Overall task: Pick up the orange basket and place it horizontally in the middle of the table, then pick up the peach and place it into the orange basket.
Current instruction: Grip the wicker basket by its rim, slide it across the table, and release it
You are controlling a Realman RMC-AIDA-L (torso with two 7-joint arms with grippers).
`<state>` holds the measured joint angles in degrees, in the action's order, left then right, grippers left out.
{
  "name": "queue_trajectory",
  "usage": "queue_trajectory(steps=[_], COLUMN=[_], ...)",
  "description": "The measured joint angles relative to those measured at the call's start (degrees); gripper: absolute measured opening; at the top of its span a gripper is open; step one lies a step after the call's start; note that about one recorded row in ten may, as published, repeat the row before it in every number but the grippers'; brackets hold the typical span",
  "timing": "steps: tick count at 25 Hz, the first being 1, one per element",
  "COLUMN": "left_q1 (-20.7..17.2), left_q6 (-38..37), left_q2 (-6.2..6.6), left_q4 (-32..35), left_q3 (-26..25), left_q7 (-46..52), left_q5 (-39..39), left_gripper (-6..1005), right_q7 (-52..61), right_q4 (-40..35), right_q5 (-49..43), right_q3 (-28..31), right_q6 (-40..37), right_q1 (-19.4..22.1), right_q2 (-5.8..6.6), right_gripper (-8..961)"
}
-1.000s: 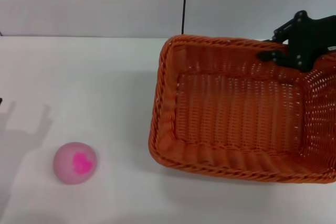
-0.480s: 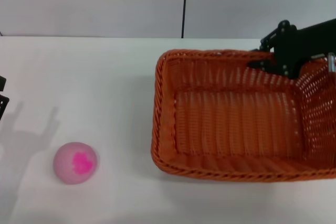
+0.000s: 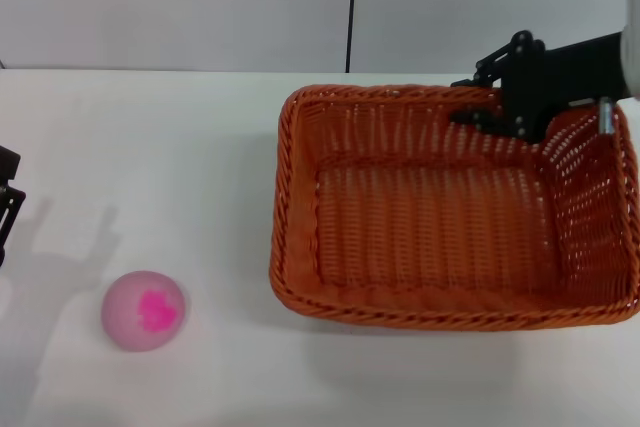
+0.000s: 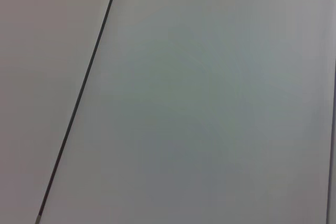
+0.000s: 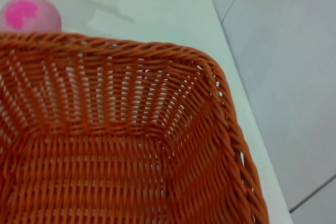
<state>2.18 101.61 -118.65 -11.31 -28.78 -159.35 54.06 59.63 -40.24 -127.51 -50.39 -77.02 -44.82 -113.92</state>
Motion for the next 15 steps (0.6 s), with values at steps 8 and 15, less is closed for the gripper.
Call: queue_trajectory(steps=[8,15], left_q1=[-0.13,3.22], left_q6=[0.23,8.86], left_q2=[0.44,0.77], left_q4=[0.97,18.74], left_q3=[1.19,10.99], left_q7=[4.93,23.75], left_q5=[-0.02,-0.12], left_gripper=[828,827], right_q7=[-0.19,1.20], right_q4=[-1.10,-3.17], right_q5=[6.74,23.75], right_q3=[-1.02,8.11], right_q6=[1.74,-0.72], right_q1=[1.91,8.16], right_q2=[-1.06,-3.06], right_gripper=[476,560])
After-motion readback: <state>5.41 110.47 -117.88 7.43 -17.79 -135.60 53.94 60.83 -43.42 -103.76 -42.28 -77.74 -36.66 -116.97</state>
